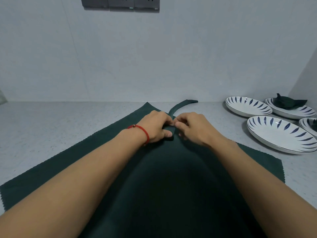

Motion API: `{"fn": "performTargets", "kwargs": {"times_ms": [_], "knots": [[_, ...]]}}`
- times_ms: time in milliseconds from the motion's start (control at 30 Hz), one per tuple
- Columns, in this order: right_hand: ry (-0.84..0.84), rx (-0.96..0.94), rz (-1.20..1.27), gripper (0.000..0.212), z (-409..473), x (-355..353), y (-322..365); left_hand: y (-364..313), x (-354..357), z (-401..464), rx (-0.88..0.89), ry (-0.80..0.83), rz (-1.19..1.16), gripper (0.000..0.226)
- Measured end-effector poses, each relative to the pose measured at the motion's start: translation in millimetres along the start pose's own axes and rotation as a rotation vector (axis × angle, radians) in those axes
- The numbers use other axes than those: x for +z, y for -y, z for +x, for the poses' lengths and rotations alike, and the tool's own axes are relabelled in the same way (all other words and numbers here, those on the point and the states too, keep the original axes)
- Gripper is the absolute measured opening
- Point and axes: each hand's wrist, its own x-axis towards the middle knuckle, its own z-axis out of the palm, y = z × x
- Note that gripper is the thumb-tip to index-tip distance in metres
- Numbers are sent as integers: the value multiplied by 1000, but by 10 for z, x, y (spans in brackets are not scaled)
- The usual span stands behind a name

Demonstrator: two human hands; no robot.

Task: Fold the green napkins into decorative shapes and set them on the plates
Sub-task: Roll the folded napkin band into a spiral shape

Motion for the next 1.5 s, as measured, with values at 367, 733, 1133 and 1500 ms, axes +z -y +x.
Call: {"fn": "performTargets", "kwargs": {"times_ms": [367,733,1133,1500], "knots": [[-16,-193,-93,34,148,210,-83,228,-179,344,-83,167,-226,29],[202,41,-17,38,665,39,-138,245,265,235,136,-237,63,50],[-93,-104,3,34,490,184,-331,258,-24,798,-17,128,24,50],[-115,-272,148,21,-217,112,-77,310,-335,-240,-25,114,-1104,35]]}}
